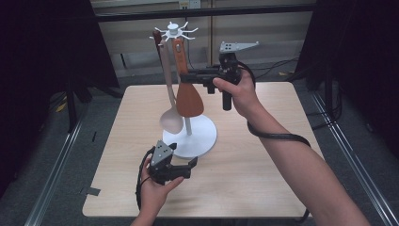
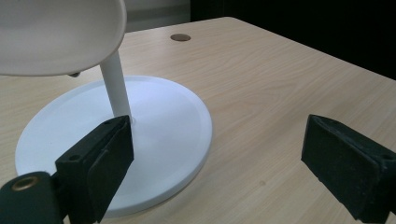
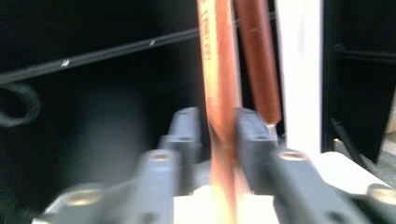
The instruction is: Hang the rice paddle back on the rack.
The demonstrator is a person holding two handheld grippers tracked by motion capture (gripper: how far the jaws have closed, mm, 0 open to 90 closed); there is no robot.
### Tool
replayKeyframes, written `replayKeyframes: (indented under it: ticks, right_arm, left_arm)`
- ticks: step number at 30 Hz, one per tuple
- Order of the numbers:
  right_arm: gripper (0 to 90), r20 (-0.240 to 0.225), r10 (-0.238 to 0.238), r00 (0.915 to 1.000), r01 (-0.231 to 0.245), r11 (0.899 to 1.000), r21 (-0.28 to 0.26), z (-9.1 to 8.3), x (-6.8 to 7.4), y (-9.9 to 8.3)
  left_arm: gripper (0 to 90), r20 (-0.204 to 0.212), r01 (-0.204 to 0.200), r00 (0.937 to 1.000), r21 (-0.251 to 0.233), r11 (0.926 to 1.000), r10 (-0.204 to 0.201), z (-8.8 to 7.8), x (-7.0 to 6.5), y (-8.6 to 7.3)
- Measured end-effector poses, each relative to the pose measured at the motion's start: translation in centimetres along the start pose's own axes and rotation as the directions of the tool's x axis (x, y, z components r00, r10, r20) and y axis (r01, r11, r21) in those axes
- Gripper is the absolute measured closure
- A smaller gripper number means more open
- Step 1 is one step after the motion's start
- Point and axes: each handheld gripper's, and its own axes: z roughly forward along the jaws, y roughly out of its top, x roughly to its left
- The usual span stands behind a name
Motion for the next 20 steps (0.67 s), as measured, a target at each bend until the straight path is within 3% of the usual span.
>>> replayKeyframes:
  ticks: [1, 2, 3, 4, 5, 6, 8, 9, 11, 12, 14, 20]
  right_arm:
    - [57.2, 0.024, -0.017, 0.9996, 0.017, 1.000, -0.004, -0.3, 0.2, -0.2]
    - [47.1, 0.054, -0.026, 0.9982, 0.026, 1.000, -0.008, -1.1, 0.5, -0.6]
    - [47.1, 0.054, -0.026, 0.9982, 0.026, 1.000, -0.008, -1.1, 0.5, -0.6]
    - [37.5, 0.092, -0.046, 0.9947, 0.047, 0.999, -0.007, -2.1, 1.0, -1.1]
    - [37.5, 0.092, -0.046, 0.9947, 0.047, 0.999, -0.007, -2.1, 1.0, -1.1]
    - [30.1, 0.127, -0.083, 0.9884, 0.085, 0.996, -0.007, -3.0, 1.5, -1.5]
    - [27.5, 0.144, -0.103, 0.9842, 0.104, 0.995, -0.005, -3.6, 1.8, -1.7]
    - [21.5, 0.179, -0.130, 0.9752, 0.132, 0.991, 0.002, -4.5, 2.4, -2.2]
    - [19.9, 0.195, -0.141, 0.9706, 0.143, 0.990, 0.004, -4.9, 2.6, -2.5]
    - [16.9, 0.219, -0.160, 0.9625, 0.159, 0.987, 0.021, -5.7, 3.0, -3.1]
    - [15.1, 0.230, -0.167, 0.9588, 0.165, 0.986, 0.027, -6.4, 3.3, -3.7]
    - [14.3, 0.236, -0.172, 0.9565, 0.164, 0.985, 0.052, -7.8, 3.6, -5.5]
  left_arm:
    - [9.1, 0.000, -0.001, 1.0000, 0.000, 1.0000, 0.001, 0.0, 0.0, 0.0]
    - [9.1, -0.009, -0.003, 1.0000, 0.000, 1.0000, 0.003, 0.0, -0.1, 0.0]
    - [9.0, -0.009, -0.003, 1.0000, 0.000, 1.0000, 0.003, 0.0, -0.1, 0.0]
    - [9.0, -0.003, -0.008, 1.0000, -0.001, 1.0000, 0.008, 0.0, -0.1, 0.0]
    - [9.0, -0.006, -0.005, 1.0000, -0.003, 1.0000, 0.005, 0.1, -0.2, 0.0]
    - [8.7, -0.005, -0.004, 1.0000, -0.005, 1.0000, 0.004, 0.1, -0.2, 0.1]
    - [8.7, -0.004, -0.010, 0.9999, -0.016, 0.9998, 0.010, 0.2, -0.4, 0.2]
    - [8.5, 0.005, -0.011, 0.9999, -0.018, 0.9998, 0.011, 0.2, -0.4, 0.3]
    - [8.5, 0.008, -0.009, 0.9999, -0.022, 0.9997, 0.009, 0.3, -0.4, 0.3]
    - [8.4, 0.001, -0.016, 0.9999, -0.017, 0.9997, 0.016, 0.3, -0.6, 0.4]
    - [8.4, 0.007, -0.015, 0.9999, -0.024, 0.9996, 0.015, 0.4, -0.6, 0.4]
    - [8.3, 0.011, -0.025, 0.9996, -0.032, 0.9992, 0.025, 0.8, -0.9, 0.6]
